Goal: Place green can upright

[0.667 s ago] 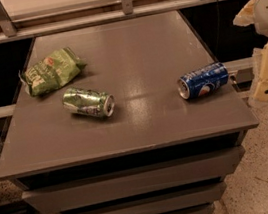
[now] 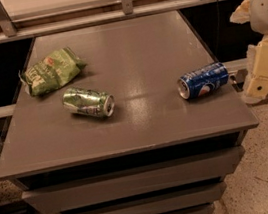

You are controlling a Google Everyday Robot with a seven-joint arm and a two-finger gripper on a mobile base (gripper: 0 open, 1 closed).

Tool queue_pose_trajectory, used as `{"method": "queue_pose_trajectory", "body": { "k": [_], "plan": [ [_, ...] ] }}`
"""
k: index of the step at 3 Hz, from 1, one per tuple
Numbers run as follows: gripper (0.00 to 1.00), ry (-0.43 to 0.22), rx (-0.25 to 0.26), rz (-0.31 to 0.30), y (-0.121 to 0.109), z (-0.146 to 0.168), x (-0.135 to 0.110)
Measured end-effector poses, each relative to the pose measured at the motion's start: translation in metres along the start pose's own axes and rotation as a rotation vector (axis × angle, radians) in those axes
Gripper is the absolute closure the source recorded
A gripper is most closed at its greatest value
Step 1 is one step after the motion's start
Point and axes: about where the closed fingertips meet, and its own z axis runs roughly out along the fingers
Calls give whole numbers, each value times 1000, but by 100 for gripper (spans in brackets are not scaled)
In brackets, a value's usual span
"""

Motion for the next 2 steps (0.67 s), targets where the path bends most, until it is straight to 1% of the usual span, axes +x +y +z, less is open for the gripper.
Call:
{"method": "queue_pose_trajectory", "body": {
  "k": [1, 2],
  "plan": [
    [0, -45, 2, 9, -10, 10, -14],
    [0, -98, -4, 5, -17, 21, -36]
  ]
}}
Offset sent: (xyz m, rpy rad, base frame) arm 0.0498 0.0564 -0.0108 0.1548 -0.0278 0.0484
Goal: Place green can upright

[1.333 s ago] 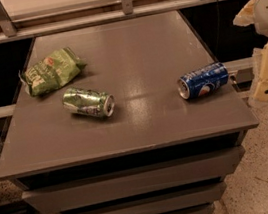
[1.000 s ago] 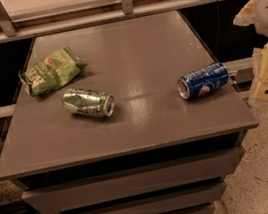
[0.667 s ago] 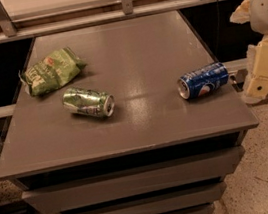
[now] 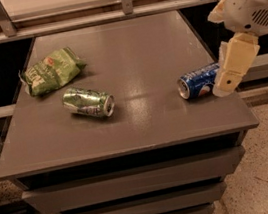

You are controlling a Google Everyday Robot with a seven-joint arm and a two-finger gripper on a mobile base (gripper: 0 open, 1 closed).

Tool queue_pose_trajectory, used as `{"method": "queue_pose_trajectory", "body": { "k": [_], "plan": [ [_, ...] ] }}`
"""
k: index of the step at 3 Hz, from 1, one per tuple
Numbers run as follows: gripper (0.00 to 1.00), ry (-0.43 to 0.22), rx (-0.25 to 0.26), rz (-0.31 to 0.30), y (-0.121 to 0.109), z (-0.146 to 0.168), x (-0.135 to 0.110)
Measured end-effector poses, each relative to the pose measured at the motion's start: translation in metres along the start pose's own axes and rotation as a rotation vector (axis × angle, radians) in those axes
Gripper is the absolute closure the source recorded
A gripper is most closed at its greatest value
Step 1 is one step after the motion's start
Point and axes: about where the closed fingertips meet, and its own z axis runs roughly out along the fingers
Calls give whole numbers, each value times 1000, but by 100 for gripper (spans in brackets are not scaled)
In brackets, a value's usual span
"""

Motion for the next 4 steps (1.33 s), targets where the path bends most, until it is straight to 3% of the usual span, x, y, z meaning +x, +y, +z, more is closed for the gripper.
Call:
{"method": "queue_pose_trajectory", "body": {
  "k": [4],
  "plan": [
    [0, -214, -32, 47, -3, 39, -106]
  ]
}}
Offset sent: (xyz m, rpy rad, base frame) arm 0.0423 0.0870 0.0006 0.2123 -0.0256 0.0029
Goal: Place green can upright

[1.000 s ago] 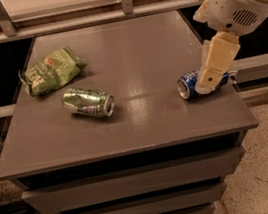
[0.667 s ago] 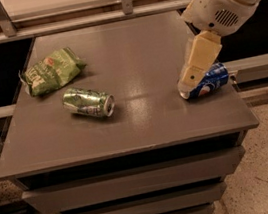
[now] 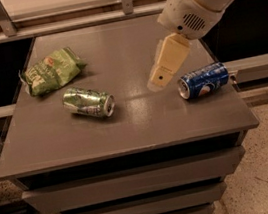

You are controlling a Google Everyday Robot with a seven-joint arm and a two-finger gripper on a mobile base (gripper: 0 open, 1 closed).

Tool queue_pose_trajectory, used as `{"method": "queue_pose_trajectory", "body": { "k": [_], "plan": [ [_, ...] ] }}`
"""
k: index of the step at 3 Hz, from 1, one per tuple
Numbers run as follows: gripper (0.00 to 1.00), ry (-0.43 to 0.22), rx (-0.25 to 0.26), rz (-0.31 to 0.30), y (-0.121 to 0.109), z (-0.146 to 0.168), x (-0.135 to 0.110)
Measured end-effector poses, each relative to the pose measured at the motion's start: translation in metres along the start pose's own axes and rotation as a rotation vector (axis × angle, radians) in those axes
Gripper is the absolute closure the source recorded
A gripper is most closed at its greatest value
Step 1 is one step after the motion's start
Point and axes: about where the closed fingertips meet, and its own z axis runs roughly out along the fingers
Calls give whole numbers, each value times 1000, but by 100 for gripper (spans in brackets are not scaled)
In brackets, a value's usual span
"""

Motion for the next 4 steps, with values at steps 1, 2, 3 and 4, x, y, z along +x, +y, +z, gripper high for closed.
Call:
{"method": "queue_pose_trajectory", "body": {
  "k": [1, 2, 3, 4],
  "plan": [
    [0, -10, -14, 1, 10, 19, -15],
    [0, -51, -79, 2, 25, 46, -32],
    [0, -52, -82, -11, 29, 47, -34],
    [0, -65, -100, -14, 37, 58, -39]
  ]
}}
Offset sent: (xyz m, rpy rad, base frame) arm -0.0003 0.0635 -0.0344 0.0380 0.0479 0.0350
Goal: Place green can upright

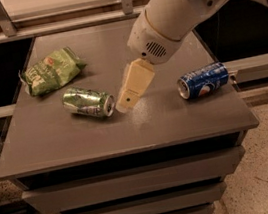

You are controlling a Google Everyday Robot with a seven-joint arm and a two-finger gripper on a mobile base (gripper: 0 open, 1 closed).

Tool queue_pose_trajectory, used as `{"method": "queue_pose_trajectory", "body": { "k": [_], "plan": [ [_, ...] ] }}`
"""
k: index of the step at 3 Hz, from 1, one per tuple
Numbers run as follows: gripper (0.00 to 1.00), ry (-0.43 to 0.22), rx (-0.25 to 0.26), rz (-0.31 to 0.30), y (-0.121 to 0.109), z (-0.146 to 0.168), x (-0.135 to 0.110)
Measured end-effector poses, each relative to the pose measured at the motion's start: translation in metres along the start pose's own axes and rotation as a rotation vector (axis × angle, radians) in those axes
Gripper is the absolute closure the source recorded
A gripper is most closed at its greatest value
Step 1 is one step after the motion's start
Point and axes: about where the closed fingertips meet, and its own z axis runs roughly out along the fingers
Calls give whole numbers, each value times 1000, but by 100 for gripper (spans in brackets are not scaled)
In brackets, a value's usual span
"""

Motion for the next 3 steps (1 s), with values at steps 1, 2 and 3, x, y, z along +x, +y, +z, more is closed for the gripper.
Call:
{"method": "queue_pose_trajectory", "body": {
  "k": [1, 2, 3],
  "plan": [
    [0, -10, -25, 3, 7, 18, -3],
    [0, -24, -43, 9, 13, 36, -6],
    [0, -46, -51, 23, 17, 53, -8]
  ]
}}
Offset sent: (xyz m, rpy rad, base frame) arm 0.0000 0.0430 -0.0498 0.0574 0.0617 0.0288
